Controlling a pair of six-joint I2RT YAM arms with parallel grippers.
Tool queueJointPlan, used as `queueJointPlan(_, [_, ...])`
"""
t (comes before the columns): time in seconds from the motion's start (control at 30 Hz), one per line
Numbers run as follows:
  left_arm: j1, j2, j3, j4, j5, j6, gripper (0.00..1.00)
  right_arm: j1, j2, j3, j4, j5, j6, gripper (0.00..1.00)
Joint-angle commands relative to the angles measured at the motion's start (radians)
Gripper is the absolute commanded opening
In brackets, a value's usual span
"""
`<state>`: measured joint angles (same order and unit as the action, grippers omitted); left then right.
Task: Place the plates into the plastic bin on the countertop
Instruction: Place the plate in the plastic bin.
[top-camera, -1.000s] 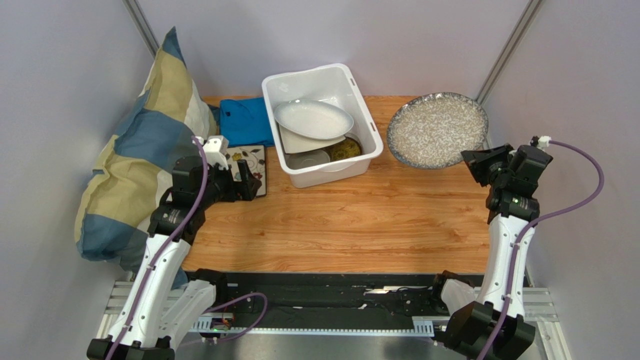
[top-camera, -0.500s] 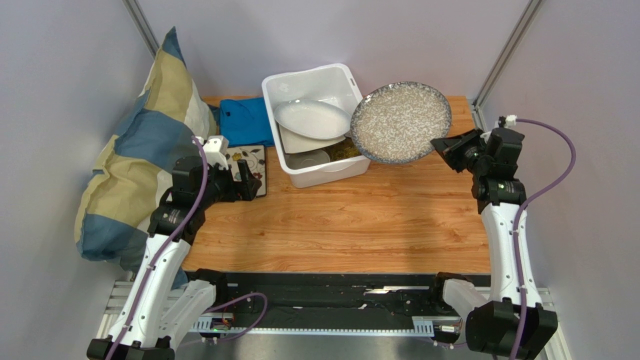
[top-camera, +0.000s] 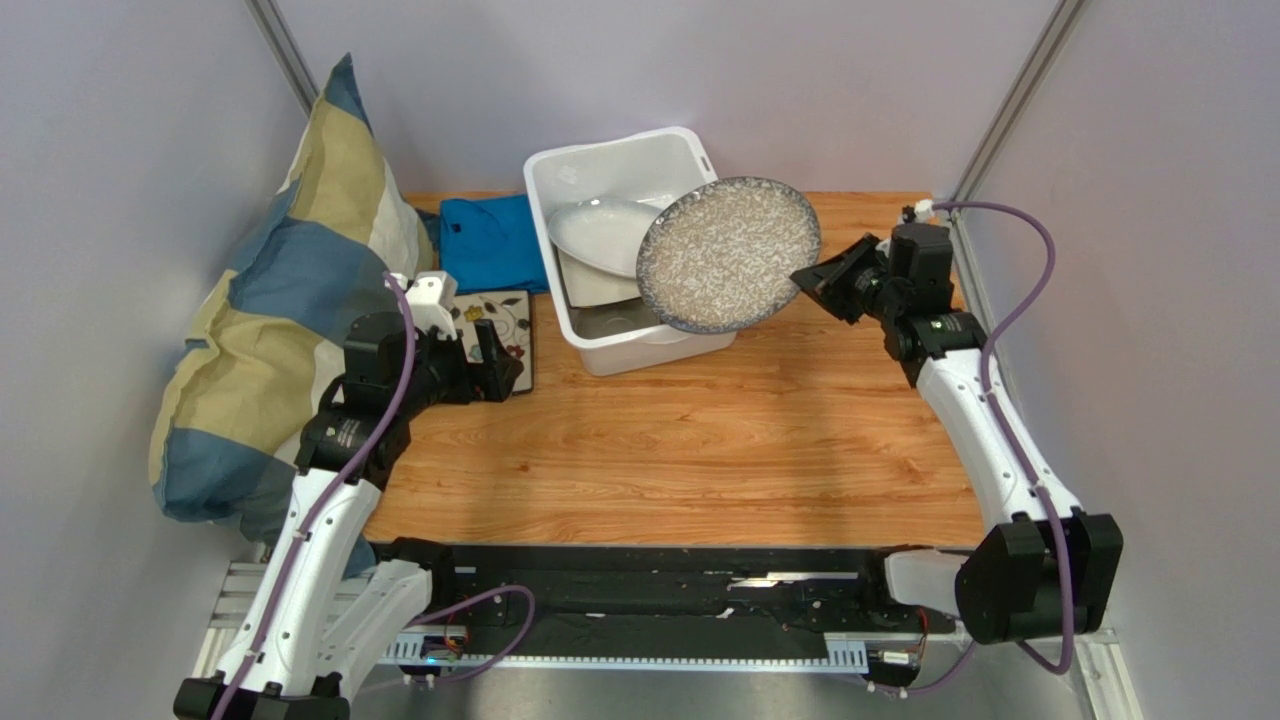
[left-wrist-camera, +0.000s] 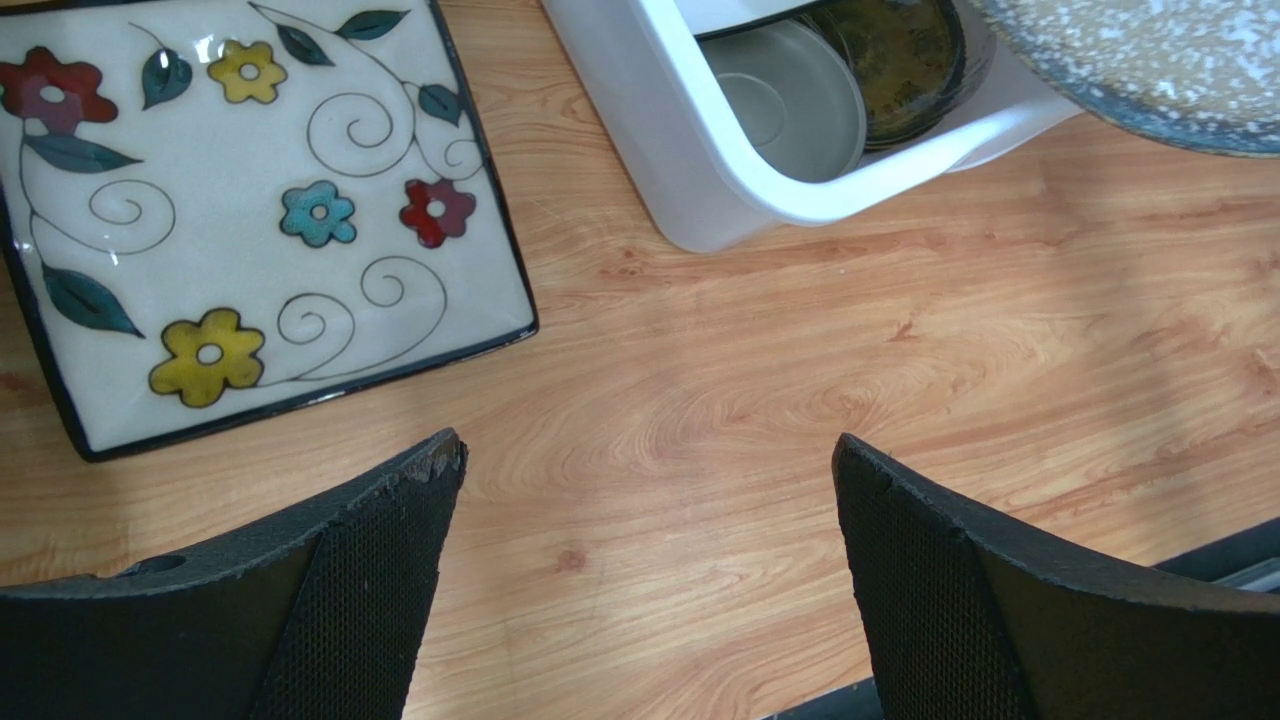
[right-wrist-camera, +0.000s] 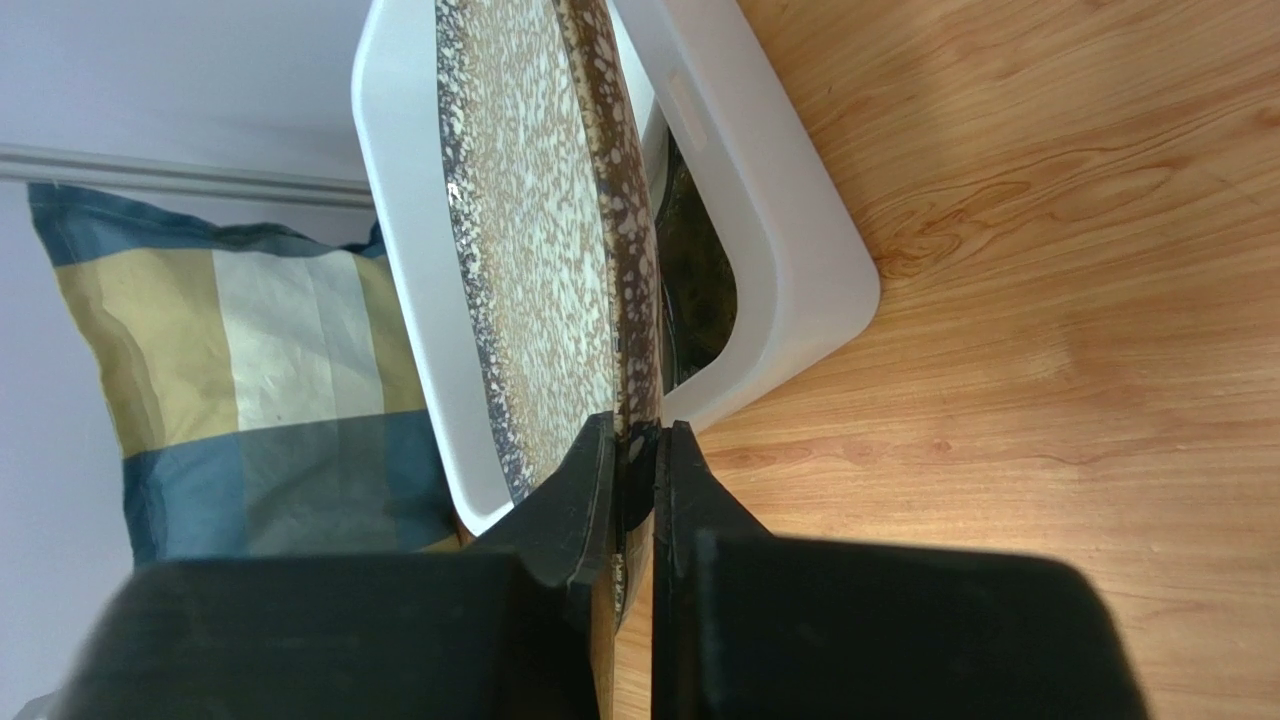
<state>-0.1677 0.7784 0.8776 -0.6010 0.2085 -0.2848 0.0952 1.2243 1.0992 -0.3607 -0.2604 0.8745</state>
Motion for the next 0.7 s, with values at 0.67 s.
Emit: queueJointPlan(0.67, [0.007,-0.018,-0.005,0.032,0.006,0.007,0.96,0.190,0.305,0.231,0.466,0.009,0.119,0.00])
